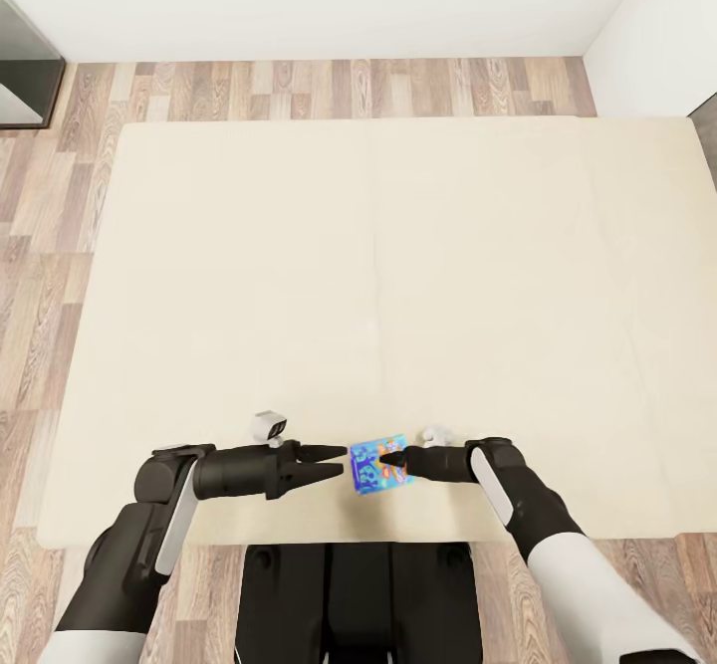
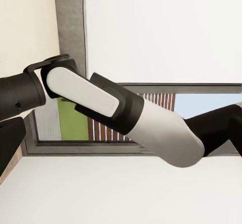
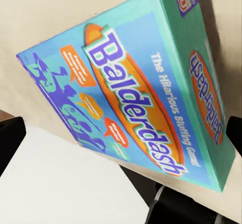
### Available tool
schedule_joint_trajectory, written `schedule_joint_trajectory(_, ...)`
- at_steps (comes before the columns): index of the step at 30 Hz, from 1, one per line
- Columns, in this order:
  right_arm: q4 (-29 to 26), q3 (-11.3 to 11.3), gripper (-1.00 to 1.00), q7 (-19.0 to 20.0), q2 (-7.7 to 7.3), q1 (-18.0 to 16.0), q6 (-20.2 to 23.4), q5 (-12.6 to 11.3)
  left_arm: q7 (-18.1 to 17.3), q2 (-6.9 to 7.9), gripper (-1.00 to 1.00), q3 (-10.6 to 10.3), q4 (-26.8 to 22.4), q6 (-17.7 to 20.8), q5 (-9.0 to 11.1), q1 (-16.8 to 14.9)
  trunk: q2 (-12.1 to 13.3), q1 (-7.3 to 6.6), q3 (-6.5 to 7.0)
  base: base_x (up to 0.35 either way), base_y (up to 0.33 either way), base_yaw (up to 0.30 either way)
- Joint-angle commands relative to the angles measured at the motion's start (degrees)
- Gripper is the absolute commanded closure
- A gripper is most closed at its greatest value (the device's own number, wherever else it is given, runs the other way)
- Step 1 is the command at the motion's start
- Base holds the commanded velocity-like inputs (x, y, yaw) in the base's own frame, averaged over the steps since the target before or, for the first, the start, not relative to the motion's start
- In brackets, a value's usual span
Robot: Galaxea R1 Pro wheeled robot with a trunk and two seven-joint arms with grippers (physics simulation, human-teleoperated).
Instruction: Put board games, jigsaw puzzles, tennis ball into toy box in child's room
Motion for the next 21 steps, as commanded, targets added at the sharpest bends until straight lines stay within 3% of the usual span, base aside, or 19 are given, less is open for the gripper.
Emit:
schedule_joint_trajectory(1,0.0,0.0,-1.00,0.1,0.15,0.0,0.2,0.1,-0.2,0.00,-1.00,0.0,0.0,0.6,0.0,0.0,-0.1,0.03,-0.06,0.000,0.000,0.000)
schedule_joint_trajectory(21,-0.1,0.0,-1.00,0.2,0.45,0.0,-0.8,0.3,-0.2,0.01,-1.00,0.1,0.0,0.6,0.0,0.0,-0.1,0.03,-0.06,0.000,0.000,0.000)
